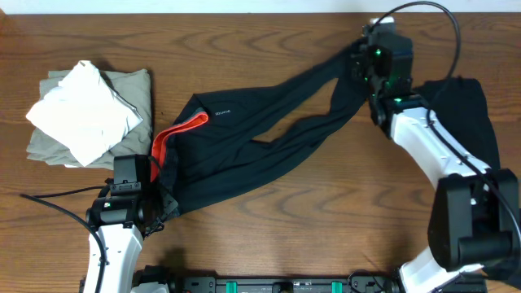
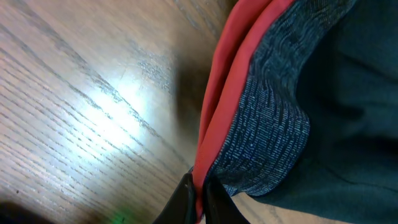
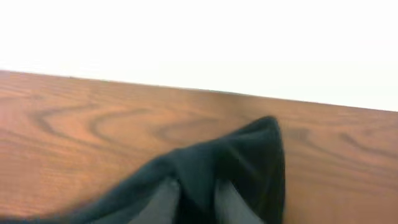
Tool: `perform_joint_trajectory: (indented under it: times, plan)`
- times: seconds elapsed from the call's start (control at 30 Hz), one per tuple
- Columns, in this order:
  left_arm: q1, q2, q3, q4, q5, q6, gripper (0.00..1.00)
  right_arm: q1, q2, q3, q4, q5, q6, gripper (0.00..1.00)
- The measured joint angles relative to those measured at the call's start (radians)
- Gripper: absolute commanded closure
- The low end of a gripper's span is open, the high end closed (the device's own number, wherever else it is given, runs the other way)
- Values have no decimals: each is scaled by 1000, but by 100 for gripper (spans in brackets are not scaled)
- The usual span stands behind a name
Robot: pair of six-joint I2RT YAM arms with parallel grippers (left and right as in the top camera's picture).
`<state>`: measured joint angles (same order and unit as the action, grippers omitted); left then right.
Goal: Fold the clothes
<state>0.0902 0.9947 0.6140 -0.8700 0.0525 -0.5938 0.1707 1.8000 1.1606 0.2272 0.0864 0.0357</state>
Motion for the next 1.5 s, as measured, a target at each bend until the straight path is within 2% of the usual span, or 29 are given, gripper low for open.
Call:
perform_joint_trajectory:
  times: [0.03,0.07,0.17,0.27,0.6,0.7,1.13,1.17,1.2,1.23,1.3,1.37,1.43,1.5]
  plan:
    - [0,0,0,-1,0,0,93,5,17,1,30,1,2,25]
    - [0,0,0,0,0,0,93,11,44,2,66,1,-2,1]
    - [0,0,0,-1,0,0,93,16,126,2,75,-8,-2,1]
    - [0,0,0,-1,0,0,93,14,184,-2,-24,-2,-6,1]
    - [0,0,0,0,0,0,92,-51,193,-6,-280,28,-6,1]
    - [0,0,0,2,0,0,92,-58,193,-6,-283,-4,-6,5]
    - [0,0,0,2,0,0,92,-58,255,0,-241,-62,41,9]
    - [0,0,0,3,0,0,92,-58,257,0,-233,-63,41,10]
    - [0,0,0,3,0,0,93,-58,262,2,-225,-63,43,16]
    - [0,0,0,2,0,0,92,-58,264,2,-217,-64,44,28]
    - [0,0,0,3,0,0,92,-58,268,5,-213,-65,50,63]
    - [0,0,0,3,0,0,92,-58,268,9,-228,-66,51,87]
    - [0,0,0,3,0,0,92,-58,262,19,-274,-71,56,99]
    - [0,0,0,2,0,0,92,-58,244,29,-353,-67,61,99]
